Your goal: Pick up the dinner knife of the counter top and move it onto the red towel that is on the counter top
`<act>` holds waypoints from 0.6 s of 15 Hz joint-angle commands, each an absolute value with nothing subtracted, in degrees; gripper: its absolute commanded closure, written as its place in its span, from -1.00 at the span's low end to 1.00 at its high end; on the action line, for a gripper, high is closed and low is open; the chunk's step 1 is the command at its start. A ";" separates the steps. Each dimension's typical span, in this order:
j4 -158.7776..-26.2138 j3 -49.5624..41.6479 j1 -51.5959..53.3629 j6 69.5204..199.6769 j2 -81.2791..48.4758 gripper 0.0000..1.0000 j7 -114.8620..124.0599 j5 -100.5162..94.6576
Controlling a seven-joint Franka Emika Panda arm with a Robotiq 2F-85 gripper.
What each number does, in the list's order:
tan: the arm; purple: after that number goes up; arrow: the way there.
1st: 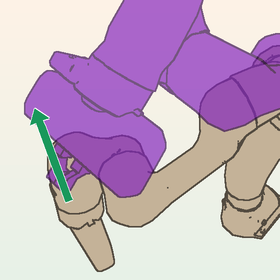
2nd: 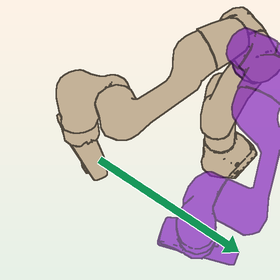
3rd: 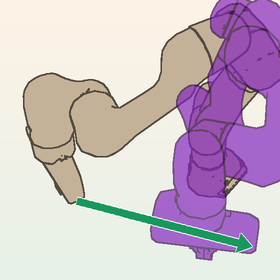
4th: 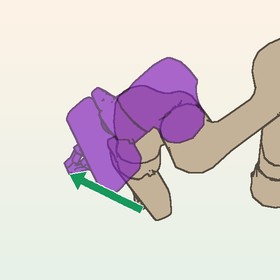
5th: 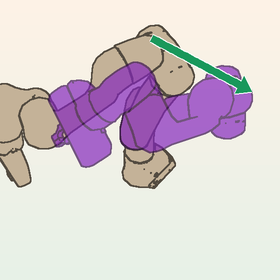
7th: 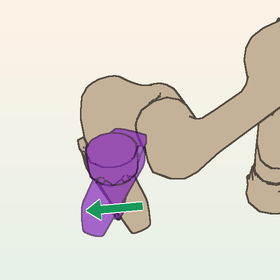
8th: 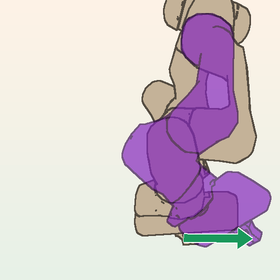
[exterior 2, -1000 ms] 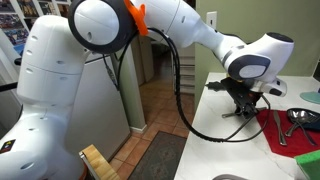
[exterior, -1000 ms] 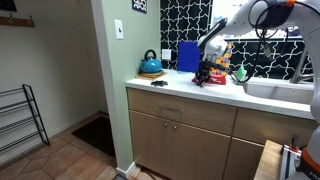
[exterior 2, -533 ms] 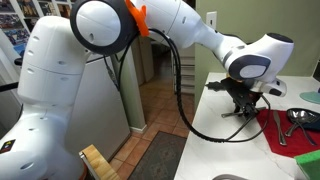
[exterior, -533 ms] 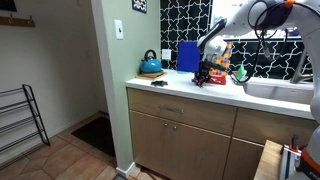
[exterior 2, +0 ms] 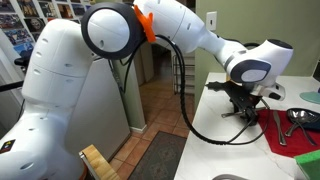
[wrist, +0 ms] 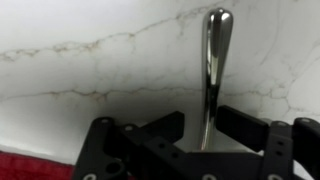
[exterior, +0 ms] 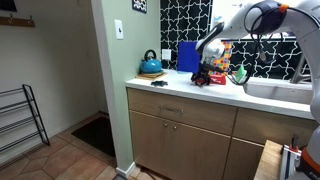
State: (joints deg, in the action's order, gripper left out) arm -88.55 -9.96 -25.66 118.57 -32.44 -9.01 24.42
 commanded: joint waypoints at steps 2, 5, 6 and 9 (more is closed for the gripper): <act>-86.60 -9.51 -26.02 117.51 -34.58 0.67 -9.14 22.61; -86.09 -9.39 -25.73 117.40 -34.59 1.00 -9.11 22.00; -85.96 -9.30 -25.68 117.40 -34.58 1.00 -9.12 21.82; -86.42 -9.31 -25.53 117.79 -33.94 1.00 -9.21 21.17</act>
State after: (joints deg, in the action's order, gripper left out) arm -87.06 -9.35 -25.36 118.04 -32.70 -9.02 22.81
